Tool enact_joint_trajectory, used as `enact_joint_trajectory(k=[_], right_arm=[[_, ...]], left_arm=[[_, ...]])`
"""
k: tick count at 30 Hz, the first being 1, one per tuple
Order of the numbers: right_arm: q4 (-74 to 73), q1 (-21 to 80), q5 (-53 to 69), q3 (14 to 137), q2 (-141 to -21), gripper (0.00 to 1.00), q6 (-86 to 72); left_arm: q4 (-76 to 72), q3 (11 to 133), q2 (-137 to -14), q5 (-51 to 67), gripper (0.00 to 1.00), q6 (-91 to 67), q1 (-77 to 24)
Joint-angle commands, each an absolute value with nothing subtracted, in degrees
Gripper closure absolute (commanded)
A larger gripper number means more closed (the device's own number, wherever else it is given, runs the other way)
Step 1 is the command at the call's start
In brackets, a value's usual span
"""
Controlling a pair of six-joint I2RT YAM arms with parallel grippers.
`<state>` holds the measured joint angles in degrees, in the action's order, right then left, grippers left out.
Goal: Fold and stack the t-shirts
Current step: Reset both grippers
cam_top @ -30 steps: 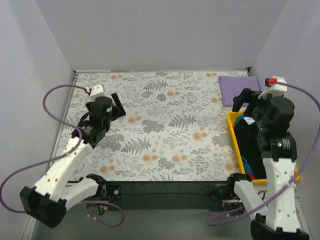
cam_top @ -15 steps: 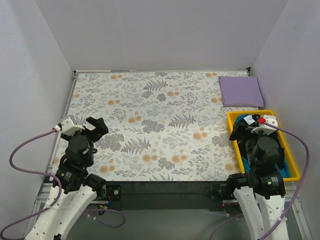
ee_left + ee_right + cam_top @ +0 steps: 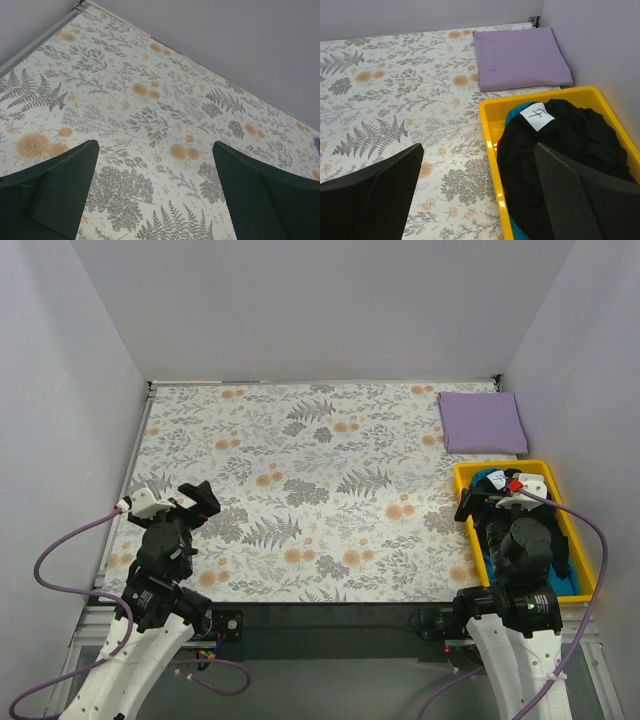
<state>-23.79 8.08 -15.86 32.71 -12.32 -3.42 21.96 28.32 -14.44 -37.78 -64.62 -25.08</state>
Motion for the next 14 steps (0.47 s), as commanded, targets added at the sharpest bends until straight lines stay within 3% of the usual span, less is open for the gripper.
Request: enact_joint_trajectory(k=[1, 14], right_arm=[[-20.3, 8.4, -14.8, 32.1, -12.4, 0.02, -2.2], [-19.9, 8.4, -13.6, 31.8, -12.7, 0.02, -1.3]], left_arm=[[18.4, 27.2, -15.1, -37.0, 0.02, -60.7, -25.2], [14.9, 25.5, -11.4, -32.0, 0.02, -56.9, -23.6]])
